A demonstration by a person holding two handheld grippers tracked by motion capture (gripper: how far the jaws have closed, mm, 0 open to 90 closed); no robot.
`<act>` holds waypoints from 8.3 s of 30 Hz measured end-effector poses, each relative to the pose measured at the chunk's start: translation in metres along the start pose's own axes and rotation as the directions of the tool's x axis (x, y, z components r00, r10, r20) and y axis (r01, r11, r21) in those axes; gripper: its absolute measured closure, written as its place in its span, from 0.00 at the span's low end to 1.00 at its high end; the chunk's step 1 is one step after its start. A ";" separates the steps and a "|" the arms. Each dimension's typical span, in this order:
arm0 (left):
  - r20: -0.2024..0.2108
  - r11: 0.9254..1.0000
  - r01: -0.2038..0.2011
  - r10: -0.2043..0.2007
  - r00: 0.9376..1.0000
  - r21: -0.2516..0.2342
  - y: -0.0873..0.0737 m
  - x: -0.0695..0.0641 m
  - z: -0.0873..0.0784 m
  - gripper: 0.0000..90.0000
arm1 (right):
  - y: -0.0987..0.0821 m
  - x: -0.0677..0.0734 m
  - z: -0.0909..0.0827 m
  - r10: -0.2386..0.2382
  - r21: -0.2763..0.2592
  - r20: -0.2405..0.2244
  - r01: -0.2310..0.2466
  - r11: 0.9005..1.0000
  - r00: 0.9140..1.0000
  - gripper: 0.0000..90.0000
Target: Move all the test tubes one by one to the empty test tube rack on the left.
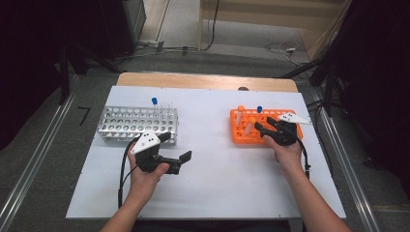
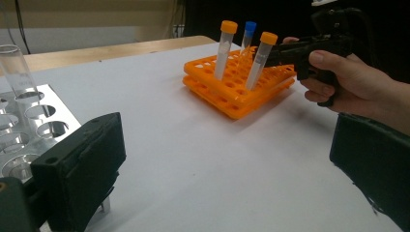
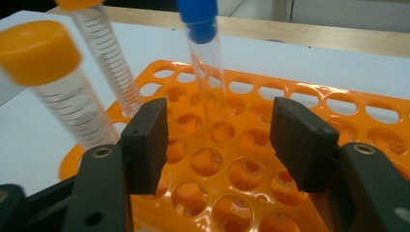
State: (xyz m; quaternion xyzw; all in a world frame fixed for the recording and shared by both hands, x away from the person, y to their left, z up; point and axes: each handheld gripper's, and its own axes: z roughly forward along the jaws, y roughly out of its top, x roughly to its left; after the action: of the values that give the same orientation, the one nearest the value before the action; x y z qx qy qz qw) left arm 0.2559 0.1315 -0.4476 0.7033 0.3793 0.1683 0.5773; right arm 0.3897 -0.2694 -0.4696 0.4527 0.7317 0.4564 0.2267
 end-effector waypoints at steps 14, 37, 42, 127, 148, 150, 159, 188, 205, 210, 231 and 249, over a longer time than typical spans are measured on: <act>0.006 1.000 0.010 -0.010 1.000 0.001 -0.001 0.000 0.001 0.00 | 0.002 0.004 0.024 0.012 0.017 0.017 -0.012 1.000 1.000 0.72; 0.009 1.000 0.013 -0.013 1.000 -0.001 -0.001 0.000 0.002 0.00 | 0.013 0.003 0.001 0.024 -0.077 0.003 -0.024 0.997 1.000 0.84; 0.009 1.000 0.011 -0.011 1.000 -0.001 0.000 -0.001 0.002 0.00 | 0.017 0.009 -0.016 0.008 -0.095 -0.020 -0.009 0.995 1.000 0.84; 0.227 0.989 -0.131 0.112 0.967 0.070 0.005 -0.060 0.036 0.84 | -0.036 0.174 -0.053 -0.232 -0.017 -0.485 0.257 0.966 0.843 0.83; 0.165 0.994 -0.102 0.093 0.982 0.044 0.010 -0.039 0.022 0.85 | -0.028 0.137 -0.059 -0.216 -0.071 -0.463 0.208 0.976 0.860 0.12; 0.158 0.995 -0.096 0.089 0.983 0.039 0.011 -0.035 0.020 0.85 | -0.028 0.132 -0.061 -0.213 -0.069 -0.468 0.204 0.976 0.858 0.08; 0.085 0.996 -0.086 0.084 0.993 0.010 0.022 -0.012 0.002 0.85 | -0.032 0.105 -0.068 -0.207 -0.065 -0.420 0.198 0.978 0.884 0.05; -0.191 0.998 -0.039 0.029 0.981 -0.050 0.046 0.075 -0.030 0.85 | -0.054 0.020 -0.103 -0.151 -0.043 -0.278 0.145 0.988 0.948 0.03; -0.313 0.996 -0.002 -0.027 0.949 -0.092 0.068 0.119 -0.017 0.85 | -0.054 0.010 -0.103 -0.118 -0.044 -0.265 0.110 0.993 0.957 0.03; -0.342 0.995 0.000 -0.034 0.939 -0.099 0.072 0.127 -0.011 0.85 | -0.054 0.010 -0.104 -0.114 -0.045 -0.263 0.106 0.993 0.958 0.03; -0.416 0.997 0.053 -0.070 0.907 -0.052 0.058 0.142 0.016 0.84 | -0.055 0.009 -0.103 -0.115 -0.046 -0.266 0.106 0.993 0.957 0.03; -0.433 0.996 0.085 -0.070 0.899 0.016 0.044 0.141 0.020 0.67 | -0.056 0.012 -0.101 -0.118 -0.038 -0.270 0.112 0.993 0.955 0.03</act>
State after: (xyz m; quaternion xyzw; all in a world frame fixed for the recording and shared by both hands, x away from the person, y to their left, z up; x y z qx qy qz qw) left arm 0.3768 0.2184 -0.4400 0.6428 0.5283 0.2900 0.4729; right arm 0.2835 -0.3151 -0.4689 0.3397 0.7758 0.5085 0.1553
